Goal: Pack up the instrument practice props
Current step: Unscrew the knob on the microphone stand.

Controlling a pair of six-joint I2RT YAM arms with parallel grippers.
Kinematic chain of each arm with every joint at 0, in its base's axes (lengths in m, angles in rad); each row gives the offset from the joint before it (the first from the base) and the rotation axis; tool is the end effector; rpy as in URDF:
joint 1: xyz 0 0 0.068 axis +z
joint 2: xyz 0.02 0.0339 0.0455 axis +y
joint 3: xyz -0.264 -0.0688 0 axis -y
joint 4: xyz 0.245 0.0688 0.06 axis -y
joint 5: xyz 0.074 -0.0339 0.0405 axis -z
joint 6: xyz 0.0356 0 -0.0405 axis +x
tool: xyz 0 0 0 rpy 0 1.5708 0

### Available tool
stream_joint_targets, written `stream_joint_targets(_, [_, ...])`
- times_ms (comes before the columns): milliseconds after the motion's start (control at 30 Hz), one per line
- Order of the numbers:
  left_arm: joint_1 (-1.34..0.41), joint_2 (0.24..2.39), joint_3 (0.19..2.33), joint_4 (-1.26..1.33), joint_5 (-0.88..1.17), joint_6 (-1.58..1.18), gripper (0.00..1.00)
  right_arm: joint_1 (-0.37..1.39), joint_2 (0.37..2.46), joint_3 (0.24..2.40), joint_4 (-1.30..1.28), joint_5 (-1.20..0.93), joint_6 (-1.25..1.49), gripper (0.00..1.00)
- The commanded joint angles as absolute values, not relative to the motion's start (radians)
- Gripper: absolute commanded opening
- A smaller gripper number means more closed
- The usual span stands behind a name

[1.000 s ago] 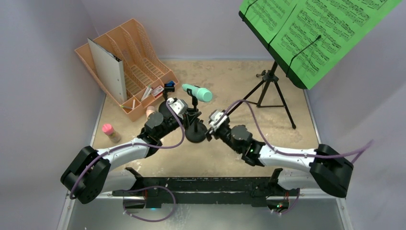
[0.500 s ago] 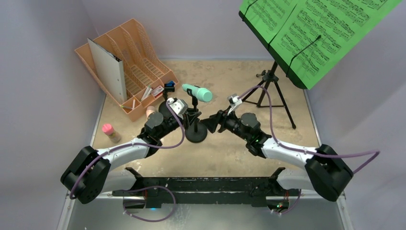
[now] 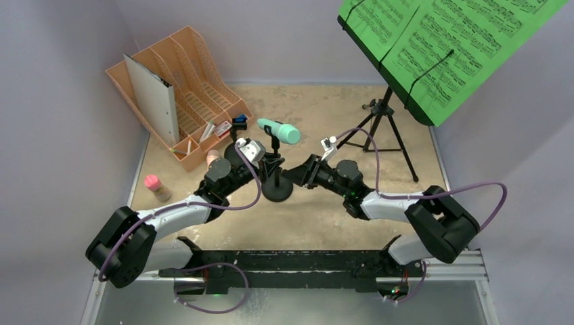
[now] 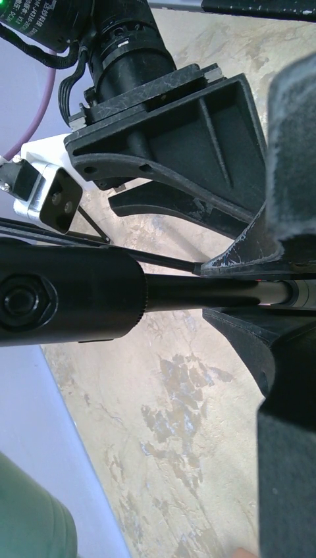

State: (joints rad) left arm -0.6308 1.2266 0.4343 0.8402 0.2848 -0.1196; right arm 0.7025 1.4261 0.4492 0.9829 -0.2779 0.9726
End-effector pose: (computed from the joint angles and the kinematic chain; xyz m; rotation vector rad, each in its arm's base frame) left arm 0.1990 -0.1577 0.2349 0.6229 1.4534 -0.8097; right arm 0.2051 0.1864 0.2059 -0.0084 1.7857 1.4872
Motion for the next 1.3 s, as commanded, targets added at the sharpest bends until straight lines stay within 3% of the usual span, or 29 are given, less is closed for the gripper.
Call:
stream_joint_targets(0, [-0.633,1.226,0.448,0.816,0.304,-0.12,0.0,0.687,1.433,0.435,1.083,-0.301,1.071,0.45])
stream_joint_targets(967, [-0.634,1.225,0.447,0.821,0.317,-0.124,0.0,0.669,1.593,0.417,1.346,-0.325,1.245,0.27])
stream_joint_targets(1133, [-0.633,1.226,0.448,0.822,0.32,-0.125,0.0,0.669,1.619,0.414,1.407,-0.334,1.218,0.2])
stream_joint_targets(1267, [-0.634,1.226,0.448,0.822,0.321,-0.126,0.0,0.669,1.643,0.42,1.456,-0.347,1.158,0.09])
